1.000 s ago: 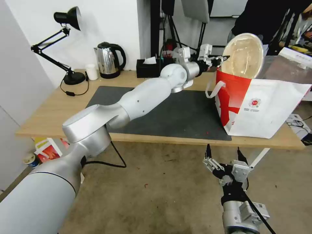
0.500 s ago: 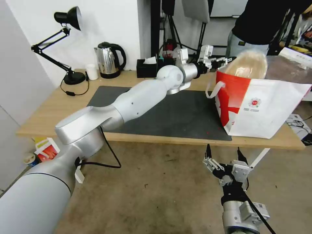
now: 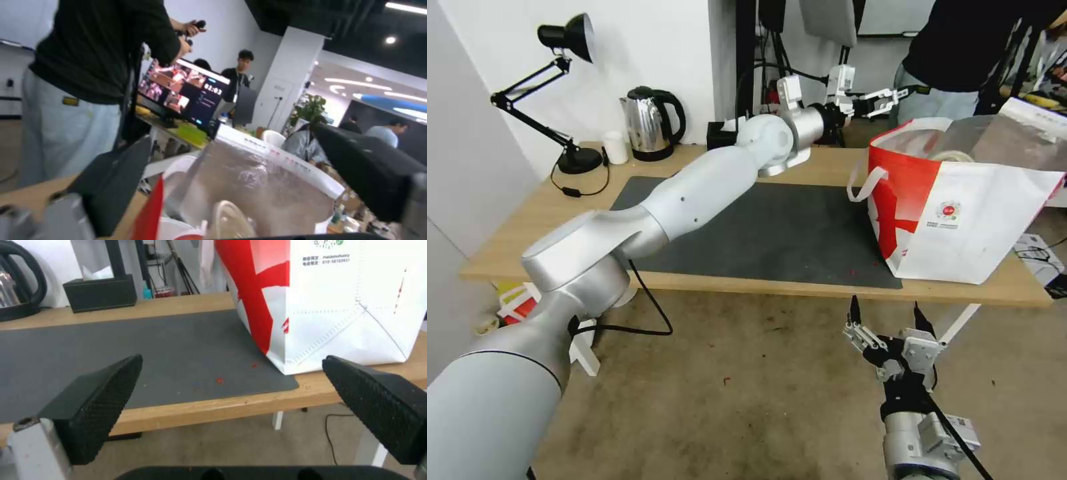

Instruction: Pick up the trash from the table and place it into the takeout bag.

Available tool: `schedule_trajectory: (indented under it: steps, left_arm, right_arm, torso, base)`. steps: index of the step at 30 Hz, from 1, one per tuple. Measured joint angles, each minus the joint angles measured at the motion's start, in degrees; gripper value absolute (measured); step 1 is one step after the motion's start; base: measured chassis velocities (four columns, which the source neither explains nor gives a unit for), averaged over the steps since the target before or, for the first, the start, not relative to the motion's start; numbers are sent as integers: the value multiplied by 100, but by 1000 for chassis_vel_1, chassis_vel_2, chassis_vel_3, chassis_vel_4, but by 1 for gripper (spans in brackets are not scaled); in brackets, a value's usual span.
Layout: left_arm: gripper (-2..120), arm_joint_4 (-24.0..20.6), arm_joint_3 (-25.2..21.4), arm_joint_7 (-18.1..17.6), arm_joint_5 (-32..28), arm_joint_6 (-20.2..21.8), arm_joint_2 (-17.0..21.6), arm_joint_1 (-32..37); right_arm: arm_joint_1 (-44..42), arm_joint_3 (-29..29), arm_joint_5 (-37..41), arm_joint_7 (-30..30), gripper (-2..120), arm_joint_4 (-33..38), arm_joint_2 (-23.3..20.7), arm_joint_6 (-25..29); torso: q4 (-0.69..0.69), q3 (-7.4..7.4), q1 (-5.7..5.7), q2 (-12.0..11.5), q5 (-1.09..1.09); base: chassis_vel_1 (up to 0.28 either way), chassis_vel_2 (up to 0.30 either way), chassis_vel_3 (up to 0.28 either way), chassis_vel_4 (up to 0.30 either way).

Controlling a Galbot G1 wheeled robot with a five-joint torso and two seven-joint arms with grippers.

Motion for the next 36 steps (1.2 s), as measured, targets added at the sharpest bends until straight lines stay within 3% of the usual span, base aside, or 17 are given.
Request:
schedule_trajectory:
  steps: [3, 8, 12, 13, 16, 17, 19, 21, 23, 25, 27, 32, 34, 36]
  left_arm:
    - [99, -107, -108, -53, 8, -73, 154, -26]
    - [100, -435, -389, -140, 179, -150, 724, -85]
    - [100, -1234, -547, -60, 966, -212, 1838, 98]
    - [100, -1234, -547, -60, 966, -212, 1838, 98]
    - [100, -2069, -959, -140, 1336, -261, 2667, 631]
    - [100, -2069, -959, -140, 1336, -261, 2667, 631]
    - [100, -2639, -1398, -265, 1537, -293, 3203, 1174]
    - [100, -2845, -1583, -335, 1593, -310, 3373, 1397]
    - [100, -3505, -2283, -529, 1769, -337, 3942, 2231]
    - [100, -3716, -2561, -553, 1811, -343, 4094, 2502]
    - [100, -4198, -3377, -570, 1923, -387, 4453, 3316]
    - [100, -4441, -3794, -565, 1968, -470, 4651, 3857]
    - [100, -4725, -4400, -559, 2012, -576, 4850, 4614]
    - [100, -4807, -4600, -560, 2023, -589, 4881, 4821]
  right_arm:
    - [0, 0, 0, 0, 100, 0, 0, 0]
    - [0, 0, 0, 0, 100, 0, 0, 0]
    - [0, 0, 0, 0, 100, 0, 0, 0]
    - [0, 0, 0, 0, 100, 0, 0, 0]
    - [-1, -1, 0, 0, 100, 0, 0, 0]
    - [-1, -1, 0, 0, 100, 0, 0, 0]
    - [-1, 1, 0, 0, 100, 0, -1, -1]
    - [1, 0, 0, -1, 100, 0, 0, 0]
    - [0, 0, 0, -1, 100, 0, -1, 0]
    - [0, 0, 0, 0, 100, -1, -1, -1]
    - [0, -1, 0, -1, 100, 0, 0, -1]
    - [-1, 0, 1, 0, 100, 0, 0, -1]
    - [-1, 0, 0, 0, 100, 0, 0, -1]
    - [1, 0, 0, -1, 100, 0, 0, -1]
  torso:
    - [0, 0, 1, 0, -1]
    - [-2, 0, 0, 0, 0]
    - [5, 0, 1, 0, -4]
    - [5, 0, 1, 0, -4]
    - [0, 0, 0, 0, -1]
    - [0, 0, 0, 0, -1]
    - [1, 0, 1, -1, -3]
    - [1, 0, 1, 0, -1]
    - [3, 0, 0, -1, -7]
    - [3, -1, 1, -1, -5]
    - [1, -1, 0, -1, 3]
    - [1, -1, 0, -1, -1]
    - [5, -1, 0, -1, -5]
    - [4, -1, 0, -1, -3]
  base:
    - [0, 0, 0, 0]
    - [0, 0, 0, 0]
    - [0, 0, 0, 0]
    - [0, 0, 0, 0]
    - [0, 0, 0, 0]
    - [0, 0, 0, 0]
    - [0, 0, 0, 0]
    - [0, 0, 0, 0]
    - [0, 0, 0, 0]
    - [0, 0, 0, 0]
    - [0, 0, 0, 0]
    - [0, 0, 0, 0]
    - [0, 0, 0, 0]
    - [0, 0, 0, 0]
